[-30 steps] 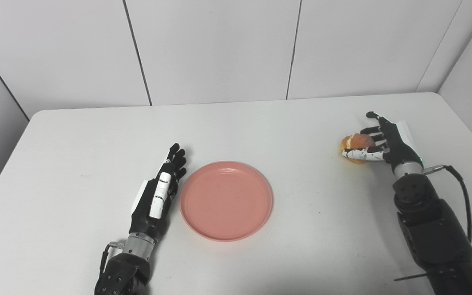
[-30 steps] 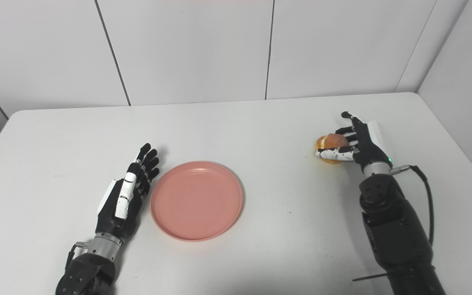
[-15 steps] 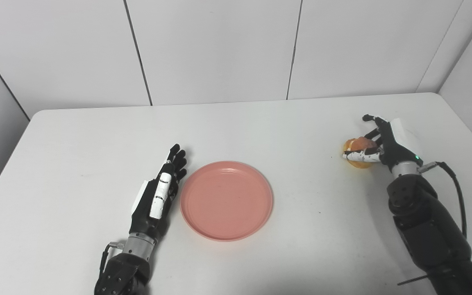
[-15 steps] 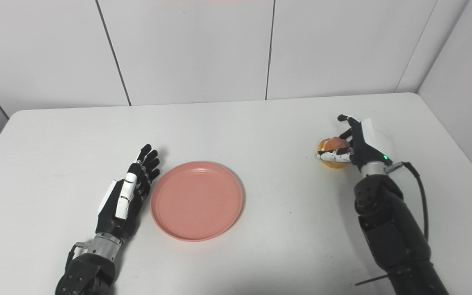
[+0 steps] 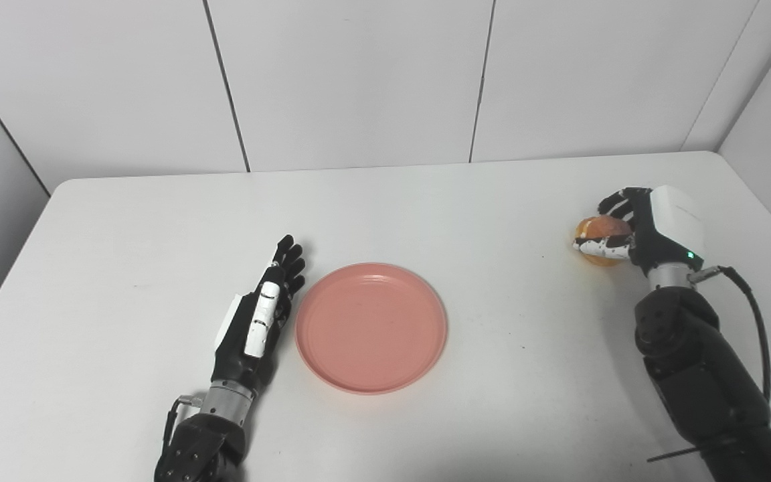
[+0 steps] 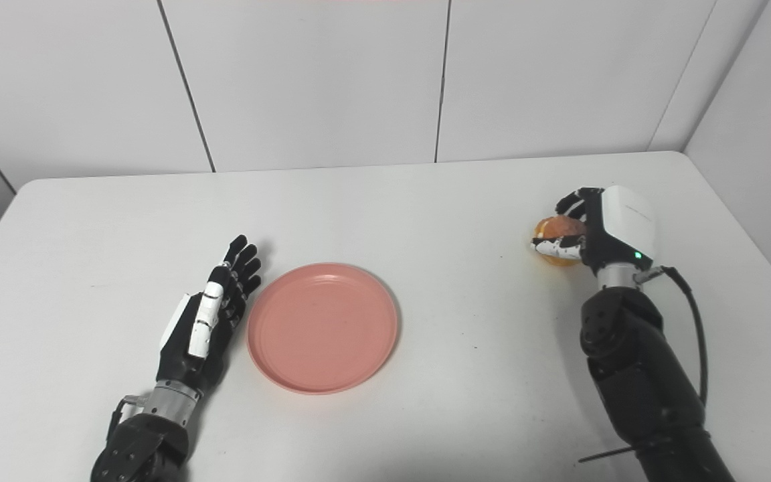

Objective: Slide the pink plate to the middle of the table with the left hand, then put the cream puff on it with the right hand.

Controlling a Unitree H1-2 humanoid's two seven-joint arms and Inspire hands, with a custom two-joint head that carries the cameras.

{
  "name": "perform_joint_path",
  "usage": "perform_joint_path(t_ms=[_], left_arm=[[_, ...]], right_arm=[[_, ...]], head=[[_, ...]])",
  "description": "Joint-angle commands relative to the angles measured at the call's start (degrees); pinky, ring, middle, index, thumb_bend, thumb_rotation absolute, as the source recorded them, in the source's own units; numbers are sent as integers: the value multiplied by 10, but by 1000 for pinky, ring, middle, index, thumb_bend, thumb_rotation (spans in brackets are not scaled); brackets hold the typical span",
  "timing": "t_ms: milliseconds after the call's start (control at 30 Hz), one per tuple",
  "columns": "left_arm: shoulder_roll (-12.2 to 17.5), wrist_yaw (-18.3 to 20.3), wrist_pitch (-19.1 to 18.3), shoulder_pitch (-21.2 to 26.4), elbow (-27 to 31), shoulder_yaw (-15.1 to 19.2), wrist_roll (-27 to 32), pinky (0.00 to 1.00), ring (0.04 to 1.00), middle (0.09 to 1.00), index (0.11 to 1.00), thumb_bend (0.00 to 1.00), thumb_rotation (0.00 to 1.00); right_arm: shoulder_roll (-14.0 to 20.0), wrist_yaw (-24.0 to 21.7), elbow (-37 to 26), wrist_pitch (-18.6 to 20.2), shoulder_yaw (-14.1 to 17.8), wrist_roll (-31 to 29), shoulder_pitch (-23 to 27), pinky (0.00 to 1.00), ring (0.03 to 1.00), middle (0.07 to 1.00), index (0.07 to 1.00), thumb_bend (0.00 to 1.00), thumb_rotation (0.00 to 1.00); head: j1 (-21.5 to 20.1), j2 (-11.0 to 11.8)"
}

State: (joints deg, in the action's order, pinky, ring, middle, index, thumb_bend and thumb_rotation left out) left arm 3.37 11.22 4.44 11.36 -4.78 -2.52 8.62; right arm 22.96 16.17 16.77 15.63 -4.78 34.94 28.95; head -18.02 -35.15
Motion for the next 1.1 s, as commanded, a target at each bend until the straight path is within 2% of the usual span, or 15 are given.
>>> perform_joint_path(t_ms=[0, 200, 367, 467, 500, 567, 667, 767, 900, 1067], left_arm=[[-2, 1, 1, -1, 9, -4, -5, 1000, 999, 996, 993, 534, 1000], [-7, -3, 3, -1, 10, -7, -14, 1000, 998, 994, 989, 529, 1000], [-13, -8, 2, -1, 11, -8, -20, 1000, 1000, 995, 989, 536, 1000], [-16, -14, 4, -3, 13, -11, -29, 1000, 1000, 994, 989, 537, 1000], [-17, -15, 5, -3, 13, -12, -31, 1000, 1000, 993, 988, 535, 1000], [-19, -15, 5, -4, 15, -13, -31, 1000, 1000, 997, 992, 530, 1000], [-22, -18, 3, -4, 17, -14, -35, 1000, 1000, 997, 993, 539, 1000], [-27, -23, 2, -4, 18, -15, -41, 1000, 1000, 997, 993, 547, 1000], [-34, -27, 5, -3, 17, -16, -44, 1000, 1000, 997, 993, 540, 1000], [-39, -34, 1, -5, 18, -19, -49, 1000, 1000, 997, 994, 531, 1000]], right_arm=[[2, 24, -39, -36, 11, 0, 20, 174, 396, 499, 486, 518, 0], [-13, 20, -91, -45, 20, -14, 17, 216, 353, 449, 541, 510, 0], [-18, 24, -115, -80, 18, -18, 15, 223, 345, 455, 549, 508, 0], [-23, 20, -128, -99, 14, -19, 11, 185, 378, 490, 497, 517, 0], [-25, 18, -131, -106, 12, -20, 9, 168, 300, 481, 490, 523, 0], [-28, 18, -133, -123, 9, -23, 7, 137, 213, 472, 484, 529, 0], [-36, 12, -138, -141, 5, -29, 3, 114, 176, 470, 483, 530, 0], [-50, -5, -152, -145, -9, -32, -2, 99, 155, 469, 482, 530, 0], [-59, -24, -161, -172, -30, -34, -15, 133, 197, 470, 483, 528, 0], [-77, -37, -174, -187, -50, -27, -30, 124, 184, 469, 484, 530, 0]], head=[[4, -1], [20, -6], [42, -11], [51, -14], [56, -15], [63, -18], [67, -20], [78, -24], [85, -25], [92, -26]])
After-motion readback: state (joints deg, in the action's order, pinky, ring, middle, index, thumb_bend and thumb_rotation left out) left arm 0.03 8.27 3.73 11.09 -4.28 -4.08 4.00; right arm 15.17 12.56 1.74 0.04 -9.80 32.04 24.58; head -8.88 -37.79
